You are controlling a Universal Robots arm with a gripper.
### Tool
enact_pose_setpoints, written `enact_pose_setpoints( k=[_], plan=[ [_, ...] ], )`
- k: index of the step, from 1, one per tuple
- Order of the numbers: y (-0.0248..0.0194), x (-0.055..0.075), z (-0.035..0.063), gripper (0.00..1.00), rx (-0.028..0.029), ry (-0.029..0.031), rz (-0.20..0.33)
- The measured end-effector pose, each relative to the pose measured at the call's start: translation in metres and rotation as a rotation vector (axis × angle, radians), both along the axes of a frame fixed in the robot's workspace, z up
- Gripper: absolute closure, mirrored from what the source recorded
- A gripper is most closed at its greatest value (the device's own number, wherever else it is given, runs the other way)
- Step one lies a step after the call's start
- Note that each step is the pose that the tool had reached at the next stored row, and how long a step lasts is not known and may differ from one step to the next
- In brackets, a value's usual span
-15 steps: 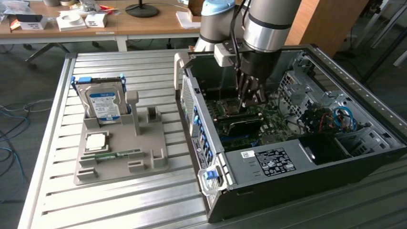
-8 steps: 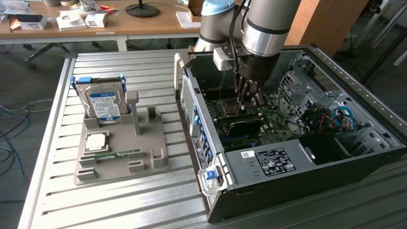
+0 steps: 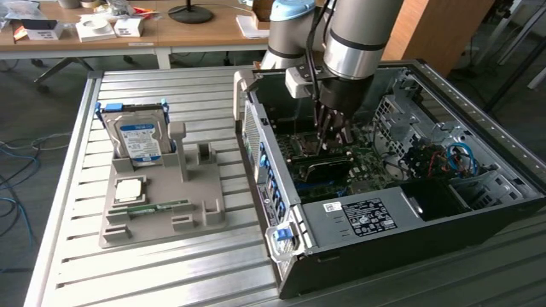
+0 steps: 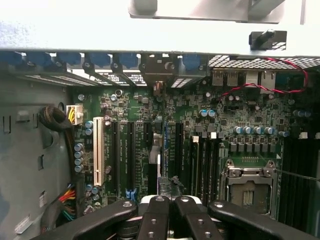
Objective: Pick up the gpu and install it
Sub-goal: 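Press down on the gpu until it lock into place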
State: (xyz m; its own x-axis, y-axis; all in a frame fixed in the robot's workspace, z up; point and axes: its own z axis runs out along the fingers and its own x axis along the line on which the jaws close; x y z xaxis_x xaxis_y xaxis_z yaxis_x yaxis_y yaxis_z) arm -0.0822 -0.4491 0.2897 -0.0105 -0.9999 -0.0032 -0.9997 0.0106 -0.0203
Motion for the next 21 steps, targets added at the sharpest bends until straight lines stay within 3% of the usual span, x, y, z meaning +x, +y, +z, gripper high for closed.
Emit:
enact_pose_setpoints(
  k=[21],
  plan=[
    [0.0019,-0.008,-0.0119,0.89,0.0003,-0.0001,0.000]
  ],
)
